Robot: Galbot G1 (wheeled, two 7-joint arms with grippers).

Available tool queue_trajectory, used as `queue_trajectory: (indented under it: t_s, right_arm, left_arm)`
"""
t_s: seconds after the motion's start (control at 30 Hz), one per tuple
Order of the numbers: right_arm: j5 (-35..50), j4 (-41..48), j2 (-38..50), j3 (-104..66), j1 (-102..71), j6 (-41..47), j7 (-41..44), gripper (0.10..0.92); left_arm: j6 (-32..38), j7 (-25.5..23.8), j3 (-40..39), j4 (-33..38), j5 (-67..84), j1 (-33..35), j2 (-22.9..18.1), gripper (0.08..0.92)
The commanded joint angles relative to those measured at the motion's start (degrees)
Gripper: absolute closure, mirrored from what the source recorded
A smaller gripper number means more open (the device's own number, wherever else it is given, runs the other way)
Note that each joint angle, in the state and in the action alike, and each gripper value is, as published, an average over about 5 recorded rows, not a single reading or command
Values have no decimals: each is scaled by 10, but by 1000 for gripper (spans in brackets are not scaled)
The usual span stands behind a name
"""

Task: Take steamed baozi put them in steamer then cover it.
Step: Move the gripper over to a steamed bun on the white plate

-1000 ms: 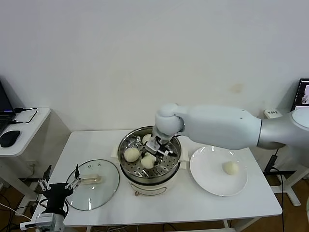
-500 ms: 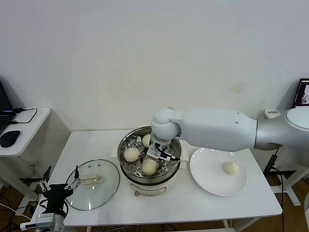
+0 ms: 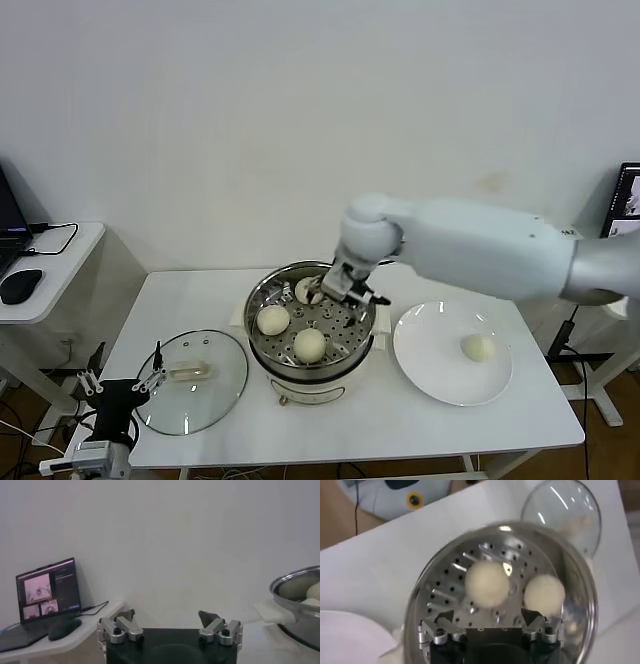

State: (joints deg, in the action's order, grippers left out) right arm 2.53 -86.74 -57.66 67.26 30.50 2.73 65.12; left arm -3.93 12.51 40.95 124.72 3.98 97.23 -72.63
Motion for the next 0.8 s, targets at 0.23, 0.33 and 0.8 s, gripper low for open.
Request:
queue_trajectory:
  t_s: [0.23,0.33,0.8]
  right_arm:
    - [-17,-12,271,-109,-71,136,14,203]
    - [-46,-3,306,-151,-130,119,13,203]
    - [-171,69,306,-363,-405,65,6,203]
  left_arm:
    - [0,-1,-12,-5,-1,-6,18,177]
    - [0,-1,-18,-7,-3,-8,20,177]
    - [-4,-3,-25,-3,-14,-1,18,177]
